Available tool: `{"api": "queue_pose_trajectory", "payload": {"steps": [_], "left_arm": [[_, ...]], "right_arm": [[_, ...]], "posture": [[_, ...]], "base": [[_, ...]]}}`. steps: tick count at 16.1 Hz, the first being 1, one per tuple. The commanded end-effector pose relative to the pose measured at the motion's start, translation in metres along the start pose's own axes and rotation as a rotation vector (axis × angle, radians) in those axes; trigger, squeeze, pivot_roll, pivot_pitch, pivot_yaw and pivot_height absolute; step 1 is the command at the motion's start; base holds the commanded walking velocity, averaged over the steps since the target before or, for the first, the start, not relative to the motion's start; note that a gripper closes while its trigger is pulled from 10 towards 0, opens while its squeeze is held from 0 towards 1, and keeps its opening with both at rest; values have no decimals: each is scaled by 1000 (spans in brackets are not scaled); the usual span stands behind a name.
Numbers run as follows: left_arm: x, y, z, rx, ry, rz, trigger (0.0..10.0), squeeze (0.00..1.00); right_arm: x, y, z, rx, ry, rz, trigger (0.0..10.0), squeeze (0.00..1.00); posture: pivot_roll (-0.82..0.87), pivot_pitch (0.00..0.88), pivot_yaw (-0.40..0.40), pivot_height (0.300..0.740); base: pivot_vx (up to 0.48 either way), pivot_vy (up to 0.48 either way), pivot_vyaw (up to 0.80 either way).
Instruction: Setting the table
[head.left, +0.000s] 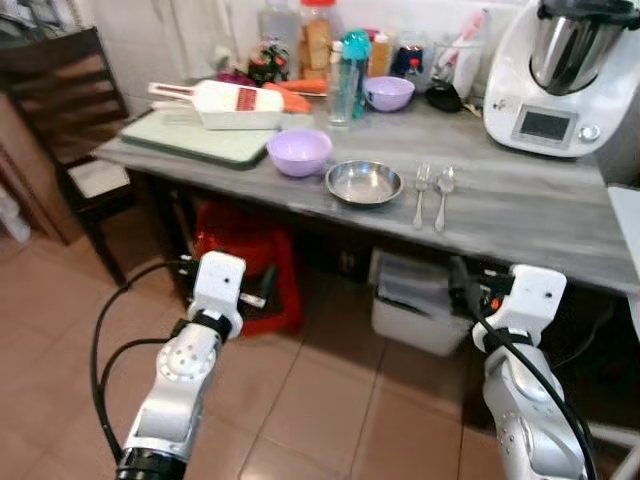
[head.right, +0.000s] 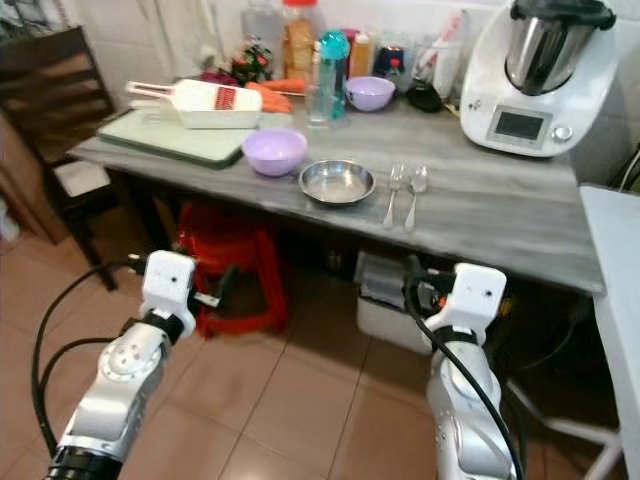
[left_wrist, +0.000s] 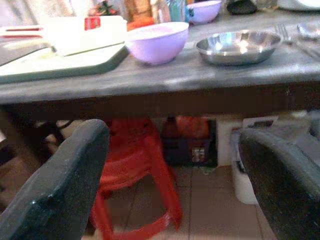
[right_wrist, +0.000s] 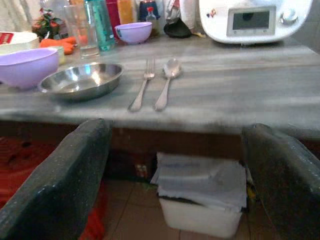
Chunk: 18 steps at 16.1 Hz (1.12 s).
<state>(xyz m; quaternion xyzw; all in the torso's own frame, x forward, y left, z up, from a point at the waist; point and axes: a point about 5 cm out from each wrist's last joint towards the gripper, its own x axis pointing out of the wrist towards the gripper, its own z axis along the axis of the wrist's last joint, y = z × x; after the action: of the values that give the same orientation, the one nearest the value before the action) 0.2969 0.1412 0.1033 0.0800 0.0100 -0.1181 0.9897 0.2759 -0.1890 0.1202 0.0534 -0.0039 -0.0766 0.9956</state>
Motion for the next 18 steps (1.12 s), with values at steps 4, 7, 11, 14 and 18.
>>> {"api": "queue_pose_trajectory", "payload": {"steps": [4, 7, 11, 14, 18], "left_arm": [[1, -4, 9, -46, -64, -64, 10000, 0], [1, -3, 11, -43, -72, -70, 10000, 0], [3, -5, 13, -50, -78, -104, 10000, 0], [2, -7, 13, -65, -76, -118, 10000, 0], [3, -7, 12, -72, -67, -120, 10000, 0]], "right_arm": [[0, -3, 0, -3, 4, -8, 10000, 0], [-1, -4, 0, -11, 2, -4, 10000, 0], [1, -7, 0, -10, 7, -10, 10000, 0], [0, -5, -1, -6, 13, -7, 10000, 0], [1, -7, 1, -14, 8, -5, 10000, 0]], "posture": [[-39, 0, 8, 740], [-39, 0, 8, 740], [-37, 0, 8, 740], [-43, 0, 10, 740], [-45, 0, 10, 740]], "base": [[-82, 0, 0], [0, 0, 0], [0, 0, 0], [0, 0, -529], [0, 0, 0]]}}
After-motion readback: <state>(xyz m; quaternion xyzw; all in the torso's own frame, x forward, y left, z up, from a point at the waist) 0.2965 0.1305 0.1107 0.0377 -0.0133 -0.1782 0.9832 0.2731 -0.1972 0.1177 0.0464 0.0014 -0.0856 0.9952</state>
